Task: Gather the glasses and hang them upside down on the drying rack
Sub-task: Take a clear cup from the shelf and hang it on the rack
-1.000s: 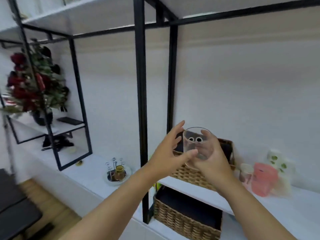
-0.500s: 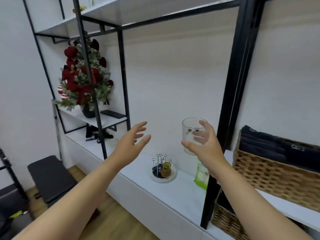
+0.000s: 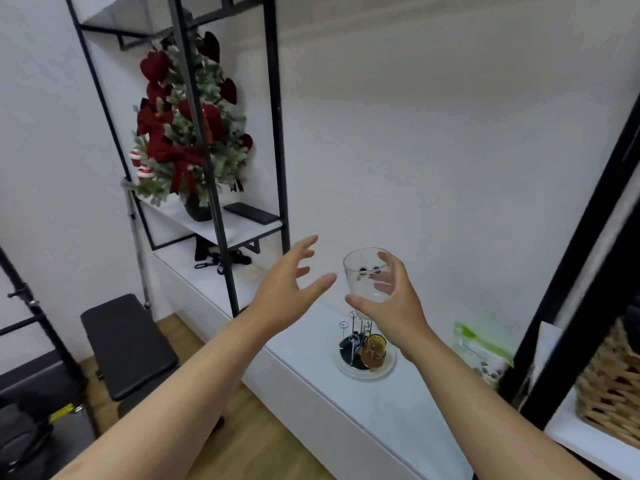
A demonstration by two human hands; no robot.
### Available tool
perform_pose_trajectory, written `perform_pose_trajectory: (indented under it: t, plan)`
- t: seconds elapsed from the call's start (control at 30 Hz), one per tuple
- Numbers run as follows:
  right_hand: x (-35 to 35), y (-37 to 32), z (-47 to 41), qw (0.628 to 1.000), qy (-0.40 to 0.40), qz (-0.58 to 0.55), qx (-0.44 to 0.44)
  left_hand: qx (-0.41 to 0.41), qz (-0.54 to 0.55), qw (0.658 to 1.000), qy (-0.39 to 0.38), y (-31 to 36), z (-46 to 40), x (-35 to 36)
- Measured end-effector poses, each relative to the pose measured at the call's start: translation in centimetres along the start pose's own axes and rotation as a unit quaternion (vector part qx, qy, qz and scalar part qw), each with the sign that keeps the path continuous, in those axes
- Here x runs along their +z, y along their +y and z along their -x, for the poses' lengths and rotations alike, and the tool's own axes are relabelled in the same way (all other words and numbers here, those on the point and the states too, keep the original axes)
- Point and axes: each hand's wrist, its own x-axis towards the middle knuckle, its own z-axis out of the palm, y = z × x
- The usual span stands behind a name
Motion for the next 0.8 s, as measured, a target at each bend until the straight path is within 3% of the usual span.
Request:
perform_pose_trajectory:
  t: [0.27, 0.5, 0.7, 0.8]
  plan:
    - [4.8, 4.1, -11.4, 0.998, -0.065, -0.015, 0.003, -0.013, -0.051, 0.999, -0.006, -3.0, -10.5, 2.9]
    - [6.2, 5.1, -17.9, 0.997, -0.067, -0.033, -0.005, -0.031, -0.022, 0.999, -0.019, -5.0, -18.1, 4.1]
    - [6.2, 7.5, -20.8, 0.997, -0.044, -0.051, 0.033, -0.054, 0.091, 0.993, -0.057, -8.4, -22.6, 5.0]
    - [5.9, 8.9, -21.6, 0.984, -0.004, -0.150, 0.098, -0.084, 0.196, 0.973, -0.085, -10.7, -25.4, 5.3]
